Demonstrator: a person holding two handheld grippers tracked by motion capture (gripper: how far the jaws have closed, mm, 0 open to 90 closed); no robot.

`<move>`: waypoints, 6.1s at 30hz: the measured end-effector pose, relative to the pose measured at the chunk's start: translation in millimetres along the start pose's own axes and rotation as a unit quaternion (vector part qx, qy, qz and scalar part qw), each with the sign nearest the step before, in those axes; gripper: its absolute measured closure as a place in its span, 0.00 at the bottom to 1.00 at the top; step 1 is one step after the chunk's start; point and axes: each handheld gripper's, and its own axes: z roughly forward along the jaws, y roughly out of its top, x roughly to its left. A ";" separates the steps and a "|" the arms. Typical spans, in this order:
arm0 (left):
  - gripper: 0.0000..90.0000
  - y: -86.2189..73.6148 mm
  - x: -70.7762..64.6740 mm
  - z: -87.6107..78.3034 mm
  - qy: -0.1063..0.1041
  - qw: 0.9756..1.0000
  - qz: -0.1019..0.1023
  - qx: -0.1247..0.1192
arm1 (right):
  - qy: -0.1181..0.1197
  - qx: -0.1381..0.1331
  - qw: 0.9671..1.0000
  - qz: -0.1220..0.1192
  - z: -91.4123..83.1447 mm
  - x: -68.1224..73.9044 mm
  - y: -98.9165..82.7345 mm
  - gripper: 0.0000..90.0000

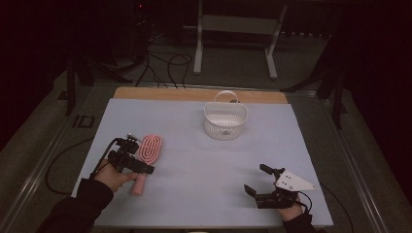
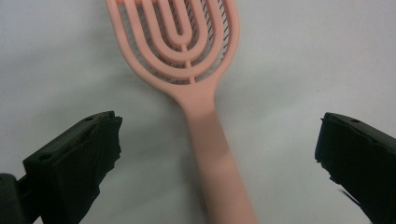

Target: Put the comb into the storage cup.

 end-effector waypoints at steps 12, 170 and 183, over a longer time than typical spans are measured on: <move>0.08 1.3 -1.0 5.7 0.002 0.999 -0.037 -0.009 | 0.002 0.000 1.000 0.000 0.9 0.0 -0.4 0.10; 0.79 -40.0 -53.5 25.2 -0.146 0.897 0.132 -0.395 | -0.013 0.007 1.000 -0.001 1.0 0.2 0.7 0.10; 0.79 -43.7 -58.7 27.7 -0.137 0.890 0.143 -0.410 | -0.029 0.009 1.000 0.006 0.4 8.0 21.3 0.10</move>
